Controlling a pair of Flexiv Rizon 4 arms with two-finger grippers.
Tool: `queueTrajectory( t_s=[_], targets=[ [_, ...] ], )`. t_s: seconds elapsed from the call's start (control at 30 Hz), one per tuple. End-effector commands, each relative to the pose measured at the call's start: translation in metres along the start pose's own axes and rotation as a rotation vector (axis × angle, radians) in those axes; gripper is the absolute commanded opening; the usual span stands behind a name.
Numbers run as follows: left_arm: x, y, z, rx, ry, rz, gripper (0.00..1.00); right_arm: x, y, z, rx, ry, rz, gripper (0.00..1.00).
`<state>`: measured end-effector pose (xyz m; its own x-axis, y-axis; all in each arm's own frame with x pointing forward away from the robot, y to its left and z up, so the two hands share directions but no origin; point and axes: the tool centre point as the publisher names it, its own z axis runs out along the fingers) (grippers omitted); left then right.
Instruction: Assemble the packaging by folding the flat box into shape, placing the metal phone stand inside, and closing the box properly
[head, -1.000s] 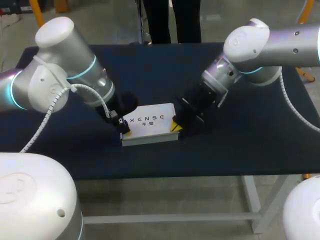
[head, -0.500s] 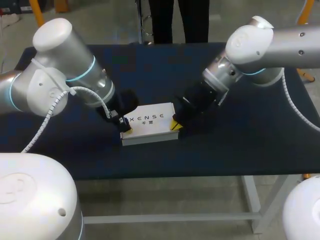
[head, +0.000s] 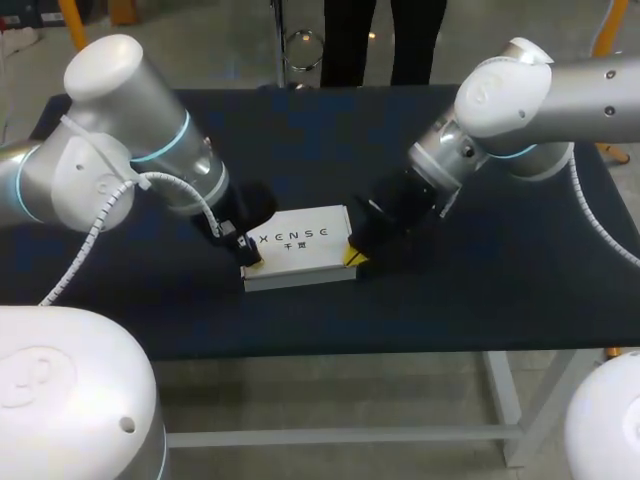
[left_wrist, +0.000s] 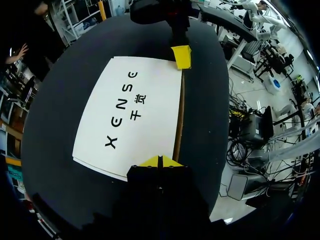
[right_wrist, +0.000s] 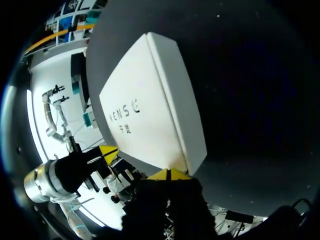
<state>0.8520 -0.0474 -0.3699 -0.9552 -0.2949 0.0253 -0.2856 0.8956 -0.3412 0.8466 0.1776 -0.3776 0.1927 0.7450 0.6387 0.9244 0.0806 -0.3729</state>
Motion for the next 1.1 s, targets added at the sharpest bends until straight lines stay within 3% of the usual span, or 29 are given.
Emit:
queueTrajectory(
  t_s=[0.03,0.3,0.5,0.53,0.6,0.63,0.67,0.7,0.8,0.9,0.93,0.97,1.1],
  targets=[
    [-0.005,-0.002,0.012,-0.007,0.018,-0.012,0.00,-0.005,0.010,0.004,0.022,0.000,0.007,0.00],
    [-0.002,-0.002,0.009,-0.001,0.018,-0.033,0.00,-0.011,0.012,0.006,0.028,0.004,0.014,0.00],
    [0.009,-0.011,-0.008,0.016,-0.013,-0.047,0.00,-0.001,0.001,-0.014,0.003,0.027,-0.043,0.00],
    [0.011,-0.014,-0.011,0.020,-0.014,-0.058,0.17,0.001,-0.001,-0.018,-0.003,0.034,-0.057,0.00],
    [0.014,-0.018,-0.017,0.026,-0.019,-0.088,0.67,0.005,-0.003,-0.026,-0.018,0.042,-0.081,0.00],
    [0.016,-0.020,-0.020,0.025,-0.025,-0.105,0.87,0.007,-0.003,-0.031,-0.024,0.046,-0.092,0.00],
    [0.018,-0.022,-0.023,0.025,-0.029,-0.124,1.00,0.009,-0.003,-0.036,-0.026,0.054,-0.105,0.00],
    [0.020,-0.023,-0.026,0.026,-0.030,-0.133,1.00,0.011,-0.003,-0.041,-0.037,0.057,-0.115,0.00],
    [0.025,-0.028,-0.033,0.016,-0.034,-0.200,1.00,0.015,-0.004,-0.055,-0.067,0.072,-0.153,0.18],
    [0.029,-0.032,-0.040,-0.003,-0.013,-0.304,1.00,0.017,-0.004,-0.070,-0.099,0.081,-0.191,0.58],
    [0.029,-0.034,-0.041,-0.009,0.004,-0.355,1.00,0.017,-0.005,-0.075,-0.111,0.083,-0.204,0.86],
    [0.030,-0.036,-0.043,-0.015,0.011,-0.371,1.00,0.017,-0.005,-0.081,-0.131,0.087,-0.228,1.00],
    [0.035,-0.038,-0.048,-0.039,0.032,-0.515,1.00,0.014,-0.006,-0.099,-0.173,0.089,-0.301,1.00]
  ],
)
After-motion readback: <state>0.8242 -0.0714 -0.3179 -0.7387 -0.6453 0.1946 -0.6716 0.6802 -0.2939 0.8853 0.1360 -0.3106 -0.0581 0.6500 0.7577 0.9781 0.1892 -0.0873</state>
